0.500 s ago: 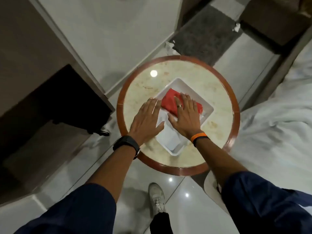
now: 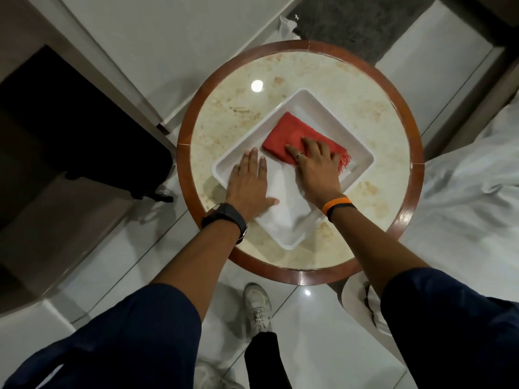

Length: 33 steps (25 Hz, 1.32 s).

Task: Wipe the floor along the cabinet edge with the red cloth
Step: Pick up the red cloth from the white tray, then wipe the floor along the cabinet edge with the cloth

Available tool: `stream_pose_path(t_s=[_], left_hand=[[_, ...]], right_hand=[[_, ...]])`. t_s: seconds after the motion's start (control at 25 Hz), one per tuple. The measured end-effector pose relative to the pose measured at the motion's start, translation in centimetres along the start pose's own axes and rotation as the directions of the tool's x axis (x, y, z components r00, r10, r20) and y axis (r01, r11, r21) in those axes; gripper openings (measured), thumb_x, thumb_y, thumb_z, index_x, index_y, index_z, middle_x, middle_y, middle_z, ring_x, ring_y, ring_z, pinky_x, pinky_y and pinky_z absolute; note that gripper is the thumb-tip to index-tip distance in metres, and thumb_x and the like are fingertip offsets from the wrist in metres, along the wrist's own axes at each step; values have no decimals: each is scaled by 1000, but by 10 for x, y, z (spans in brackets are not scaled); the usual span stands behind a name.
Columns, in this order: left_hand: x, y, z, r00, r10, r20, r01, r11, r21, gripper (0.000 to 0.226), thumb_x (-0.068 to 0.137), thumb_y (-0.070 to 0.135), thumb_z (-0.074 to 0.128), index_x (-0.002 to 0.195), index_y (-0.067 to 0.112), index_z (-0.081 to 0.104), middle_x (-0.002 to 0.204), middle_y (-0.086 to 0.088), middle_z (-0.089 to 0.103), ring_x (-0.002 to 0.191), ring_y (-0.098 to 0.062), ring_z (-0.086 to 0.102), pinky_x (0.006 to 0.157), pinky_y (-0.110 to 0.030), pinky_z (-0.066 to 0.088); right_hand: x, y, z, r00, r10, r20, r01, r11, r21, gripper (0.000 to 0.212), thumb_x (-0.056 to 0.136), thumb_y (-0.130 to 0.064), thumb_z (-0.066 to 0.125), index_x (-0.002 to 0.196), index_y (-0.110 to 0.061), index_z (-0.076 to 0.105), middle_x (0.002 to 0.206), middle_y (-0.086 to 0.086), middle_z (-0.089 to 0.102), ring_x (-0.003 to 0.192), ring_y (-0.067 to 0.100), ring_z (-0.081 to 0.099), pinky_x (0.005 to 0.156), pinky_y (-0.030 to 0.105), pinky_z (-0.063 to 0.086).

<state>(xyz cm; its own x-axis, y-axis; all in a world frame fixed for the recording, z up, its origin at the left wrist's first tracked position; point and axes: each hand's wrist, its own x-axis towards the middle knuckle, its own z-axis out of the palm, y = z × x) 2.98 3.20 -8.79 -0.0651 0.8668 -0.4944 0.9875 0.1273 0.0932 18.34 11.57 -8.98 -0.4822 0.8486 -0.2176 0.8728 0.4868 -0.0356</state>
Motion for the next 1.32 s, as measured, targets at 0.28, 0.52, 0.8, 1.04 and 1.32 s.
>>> stream_pose_path(t_s=[0.28,0.52,0.8,1.04,1.32], left_hand=[[-15,-3,-2,987,9,-159,-10,1000,-7,112,90,67,60,162,1,5,169,-21,1,159,-35,6,128,-46,16],[-114,-46,-5,866,-96,-490,40,992,-123,98,92,59,56,161,1,18,169,-18,14,158,-32,14,128,-48,22],[-276,-153,90,847,-361,-389,326,932,-156,101,92,64,49,162,1,13,170,-18,10,159,-32,10,128,-48,19],[-394,-216,268,861,-507,-47,504,862,-58,100,95,69,41,162,3,7,170,-17,5,159,-32,5,129,-48,4],[-461,-303,458,739,-592,322,557,805,202,108,91,79,34,163,5,2,171,-15,1,160,-30,-2,129,-51,1]], right_hand=[[7,-3,-10,985,-24,-168,48,988,145,36,104,-11,50,138,-10,64,128,21,64,116,42,55,94,49,46],[-67,-82,-44,891,-49,-452,227,909,350,36,91,-6,59,125,-10,72,117,22,66,105,42,59,85,50,50],[-178,-237,-12,929,-117,-350,337,656,675,47,83,1,64,127,-12,70,115,15,59,108,27,56,92,23,44],[-257,-361,138,966,-218,140,3,550,835,35,90,-8,59,123,-9,69,102,10,63,70,17,65,59,23,59],[-316,-488,348,821,-402,404,-198,465,863,29,88,4,48,96,-12,71,60,3,60,43,-2,57,37,5,40]])
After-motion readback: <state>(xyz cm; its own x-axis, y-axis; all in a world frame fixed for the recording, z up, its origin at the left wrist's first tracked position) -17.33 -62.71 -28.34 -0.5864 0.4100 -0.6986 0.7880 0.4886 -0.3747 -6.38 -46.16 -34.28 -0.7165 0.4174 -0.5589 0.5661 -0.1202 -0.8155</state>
